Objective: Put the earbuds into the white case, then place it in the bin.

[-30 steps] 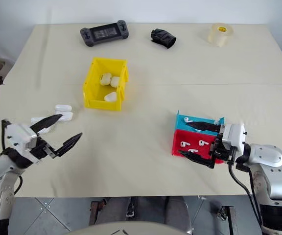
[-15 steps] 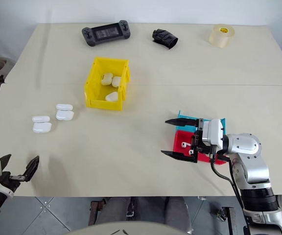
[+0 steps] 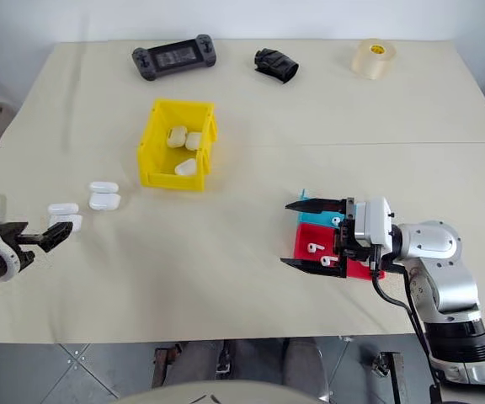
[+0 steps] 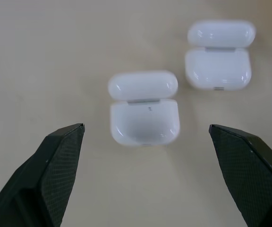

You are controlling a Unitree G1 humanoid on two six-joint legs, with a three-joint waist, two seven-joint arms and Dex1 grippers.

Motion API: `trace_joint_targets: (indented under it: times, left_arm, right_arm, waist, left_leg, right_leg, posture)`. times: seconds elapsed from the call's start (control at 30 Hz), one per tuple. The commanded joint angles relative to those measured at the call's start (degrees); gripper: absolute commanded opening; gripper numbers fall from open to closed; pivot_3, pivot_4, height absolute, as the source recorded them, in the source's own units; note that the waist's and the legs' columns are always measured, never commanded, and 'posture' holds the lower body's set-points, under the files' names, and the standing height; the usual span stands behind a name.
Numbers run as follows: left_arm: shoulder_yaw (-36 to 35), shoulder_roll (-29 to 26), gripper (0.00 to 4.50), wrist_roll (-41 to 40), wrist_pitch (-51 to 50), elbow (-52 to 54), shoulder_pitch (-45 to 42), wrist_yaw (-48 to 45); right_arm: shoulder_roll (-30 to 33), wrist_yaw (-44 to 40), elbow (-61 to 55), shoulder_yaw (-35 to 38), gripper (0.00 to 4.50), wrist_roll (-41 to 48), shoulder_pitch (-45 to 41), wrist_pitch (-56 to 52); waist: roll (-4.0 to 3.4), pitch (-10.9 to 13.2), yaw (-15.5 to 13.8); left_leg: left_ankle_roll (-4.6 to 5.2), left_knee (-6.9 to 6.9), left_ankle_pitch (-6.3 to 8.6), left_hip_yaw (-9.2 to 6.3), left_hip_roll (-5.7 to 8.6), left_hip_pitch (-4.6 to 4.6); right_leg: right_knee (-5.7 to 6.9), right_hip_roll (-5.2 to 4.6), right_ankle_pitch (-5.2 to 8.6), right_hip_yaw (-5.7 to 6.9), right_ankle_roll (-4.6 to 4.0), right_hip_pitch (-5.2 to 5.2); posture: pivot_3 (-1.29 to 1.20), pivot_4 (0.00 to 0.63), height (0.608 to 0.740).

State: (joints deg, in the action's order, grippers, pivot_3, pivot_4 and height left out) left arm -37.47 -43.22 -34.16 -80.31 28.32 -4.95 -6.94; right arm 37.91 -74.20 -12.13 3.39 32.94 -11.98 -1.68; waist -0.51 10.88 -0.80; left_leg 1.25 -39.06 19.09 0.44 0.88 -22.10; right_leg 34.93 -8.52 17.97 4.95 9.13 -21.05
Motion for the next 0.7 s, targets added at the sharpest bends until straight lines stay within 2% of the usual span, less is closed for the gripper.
trace_joint_targets:
  times: [0.03, 0.2, 0.47, 0.7]
  left_arm:
    - [2.7, -3.0, 4.49, 2.2, -10.8, -2.8, -6.6, 2.6]
    - [6.2, -4.8, 4.49, 4.7, -12.2, -8.1, -11.0, 3.4]
    - [9.6, -2.1, 4.49, 8.4, -12.1, -14.4, -16.1, 3.7]
    - [11.6, -2.2, 4.49, 10.5, -11.9, -18.1, -19.5, 1.8]
  right_arm:
    - [-0.2, 0.8, -3.0, 0.4, 4.5, 1.2, 0.3, -0.5]
    - [-0.3, 1.5, -4.2, 0.0, 4.5, 1.5, -0.1, -1.3]
    - [-0.8, 3.1, -6.5, -0.3, 4.5, 1.5, 0.6, -2.1]
    - [-1.2, 4.6, -7.9, -0.4, 4.5, 1.3, 1.6, -2.3]
  waist:
    - [0.01, 0.0, 0.0]
    - [0.01, 0.0, 0.4]
    - [0.06, 0.0, 0.1]
    - [0.08, 0.0, -0.4]
  left_leg:
    - [0.0, 0.0, -0.01, 0.01, 0.02, -0.01]
    - [-0.06, 0.01, -0.04, 0.19, 0.01, -0.01]
    - [-0.08, 0.0, -0.05, 0.25, -0.01, -0.05]
    - [-0.09, 0.0, -0.06, 0.37, 0.01, -0.06]
  right_leg:
    - [0.11, 0.0, 0.01, -0.01, -0.02, -0.07]
    - [0.15, 0.07, 0.04, -0.16, -0.07, -0.18]
    - [0.18, 0.06, 0.04, -0.25, -0.07, -0.27]
    - [0.28, 0.07, 0.04, -0.36, -0.07, -0.38]
  posture:
    - [0.0, 0.15, 0.74]
    - [0.0, 0.15, 0.74]
    - [0.0, 0.15, 0.74]
    - [0.0, 0.15, 0.74]
